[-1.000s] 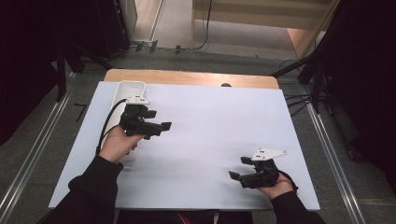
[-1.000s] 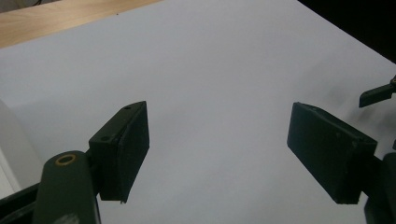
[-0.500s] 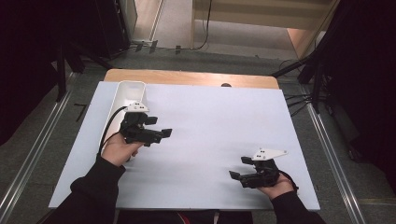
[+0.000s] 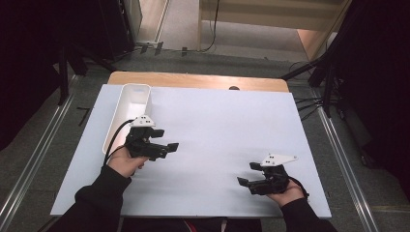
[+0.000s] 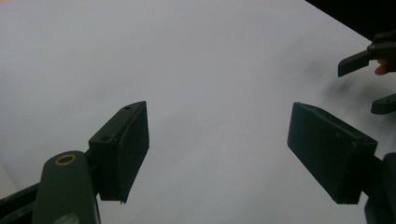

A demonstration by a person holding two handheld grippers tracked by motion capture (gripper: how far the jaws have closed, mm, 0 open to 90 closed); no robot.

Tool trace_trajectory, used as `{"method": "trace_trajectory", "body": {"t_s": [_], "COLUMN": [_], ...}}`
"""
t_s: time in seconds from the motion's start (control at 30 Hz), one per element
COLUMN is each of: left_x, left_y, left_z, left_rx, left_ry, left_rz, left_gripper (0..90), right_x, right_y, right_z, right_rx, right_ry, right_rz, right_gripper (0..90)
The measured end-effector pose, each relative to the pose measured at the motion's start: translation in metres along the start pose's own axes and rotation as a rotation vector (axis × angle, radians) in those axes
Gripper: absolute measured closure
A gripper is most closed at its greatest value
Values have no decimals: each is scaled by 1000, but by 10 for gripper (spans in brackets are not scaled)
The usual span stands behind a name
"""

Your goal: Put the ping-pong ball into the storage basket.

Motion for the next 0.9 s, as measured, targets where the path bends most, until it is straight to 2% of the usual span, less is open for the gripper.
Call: {"method": "trace_trajectory", "body": {"t_s": [0.13, 0.23, 0.33, 0.43, 0.67, 0.9], "left_x": [2, 4, 5, 4, 2, 0], "left_y": [6, 8, 12, 15, 21, 26], "left_z": [-1, -1, -2, -4, -6, -8], "left_rx": [18, 18, 39, 74, 118, 126], "left_ry": [8, 29, 37, 38, 24, 27], "left_rz": [10, 14, 24, 39, 43, 40], "left_gripper": [213, 214, 214, 214, 216, 217], "right_x": [0, 0, 0, 0, 0, 0], "right_y": [0, 0, 0, 0, 0, 0], "right_z": [0, 0, 0, 0, 0, 0], "right_rx": [1, 2, 1, 1, 3, 3], "right_ry": [-2, -2, -1, -2, 0, 0], "right_rz": [2, 3, 2, 2, 3, 3], "right_gripper": [215, 215, 215, 215, 215, 215]}}
Point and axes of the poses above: each handheld gripper's, and its own axes: x roughly forward along the jaws, y roughly out of its underside, z roughly to its left, the point moved 5 cm from there along x, roughly forward along the jaws, and after that the axes turned 10 degrees about -x, right-handed, at the moved point
